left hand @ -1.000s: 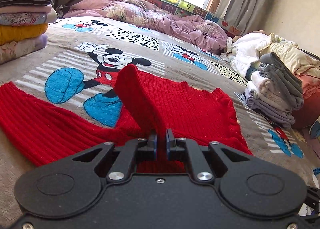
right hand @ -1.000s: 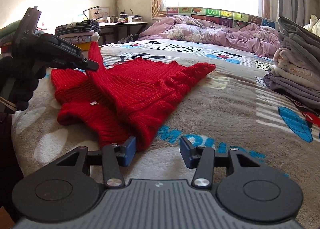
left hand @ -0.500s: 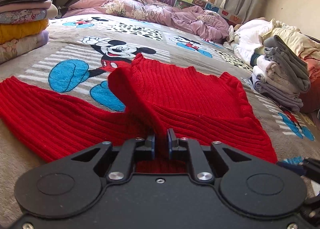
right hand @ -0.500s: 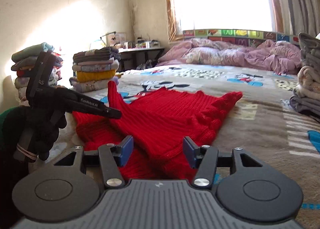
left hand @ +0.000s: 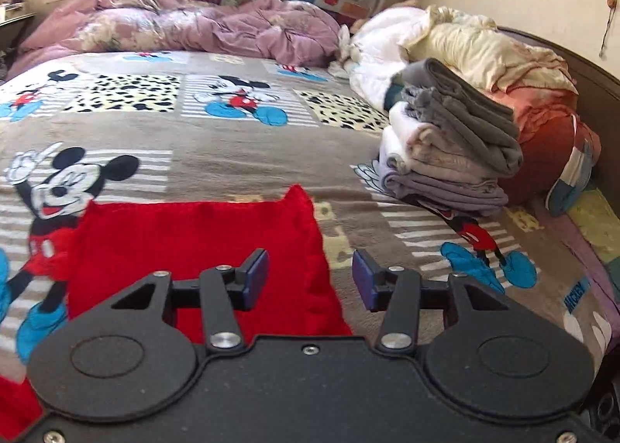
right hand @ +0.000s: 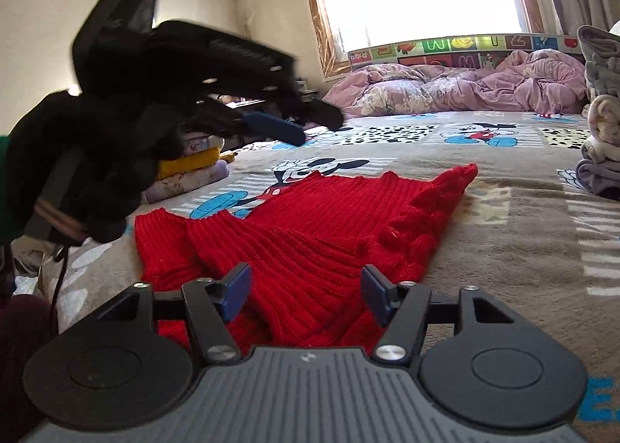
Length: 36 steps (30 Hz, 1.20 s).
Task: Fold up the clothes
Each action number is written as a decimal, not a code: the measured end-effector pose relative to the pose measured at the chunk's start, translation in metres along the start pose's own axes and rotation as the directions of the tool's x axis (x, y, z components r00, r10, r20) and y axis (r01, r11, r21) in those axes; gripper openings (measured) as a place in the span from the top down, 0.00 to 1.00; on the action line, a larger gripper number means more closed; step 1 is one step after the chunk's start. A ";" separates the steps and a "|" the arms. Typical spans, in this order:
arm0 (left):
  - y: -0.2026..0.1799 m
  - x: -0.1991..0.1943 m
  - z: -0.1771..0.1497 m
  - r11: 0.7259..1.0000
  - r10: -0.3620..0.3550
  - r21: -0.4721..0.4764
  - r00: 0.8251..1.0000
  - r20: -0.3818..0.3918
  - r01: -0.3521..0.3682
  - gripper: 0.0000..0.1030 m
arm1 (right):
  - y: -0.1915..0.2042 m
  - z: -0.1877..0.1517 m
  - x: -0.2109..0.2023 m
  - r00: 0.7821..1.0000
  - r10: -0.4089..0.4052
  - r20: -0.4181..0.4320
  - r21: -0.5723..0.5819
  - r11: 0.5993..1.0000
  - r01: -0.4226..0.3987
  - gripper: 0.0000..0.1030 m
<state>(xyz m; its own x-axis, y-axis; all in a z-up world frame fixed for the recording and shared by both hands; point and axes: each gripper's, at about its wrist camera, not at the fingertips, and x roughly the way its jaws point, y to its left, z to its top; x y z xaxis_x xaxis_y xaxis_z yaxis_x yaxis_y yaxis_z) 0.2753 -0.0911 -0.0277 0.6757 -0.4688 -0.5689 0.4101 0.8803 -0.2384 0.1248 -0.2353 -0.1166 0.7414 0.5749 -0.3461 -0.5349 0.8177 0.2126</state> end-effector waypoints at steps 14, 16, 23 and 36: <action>0.065 0.130 0.016 0.930 -0.022 -0.365 0.987 -0.162 -0.039 0.93 | 0.004 -0.011 0.020 0.981 0.137 -0.139 -0.013 0.990 -0.140 0.32; 0.109 0.132 -0.005 0.815 -0.061 -0.579 0.988 -0.140 -0.032 0.95 | 0.003 -0.011 0.022 0.979 0.146 -0.144 -0.005 0.989 -0.149 0.32; 0.117 0.116 -0.007 0.809 -0.068 -0.588 0.992 -0.107 -0.008 0.96 | 0.001 -0.012 0.020 0.976 0.159 -0.146 0.008 0.987 -0.159 0.32; 0.071 0.150 0.031 0.952 -0.047 -0.306 0.986 -0.162 -0.005 0.98 | 0.003 -0.012 0.022 0.976 0.159 -0.147 0.006 0.987 -0.160 0.32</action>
<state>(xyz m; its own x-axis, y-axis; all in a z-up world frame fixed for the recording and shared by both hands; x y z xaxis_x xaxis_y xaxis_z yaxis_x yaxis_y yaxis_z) 0.4251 -0.1010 -0.1057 0.5477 -0.4918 -0.6769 0.1995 0.8624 -0.4651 0.1347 -0.2208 -0.1347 0.5793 0.6871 -0.4386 -0.6441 0.7156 0.2703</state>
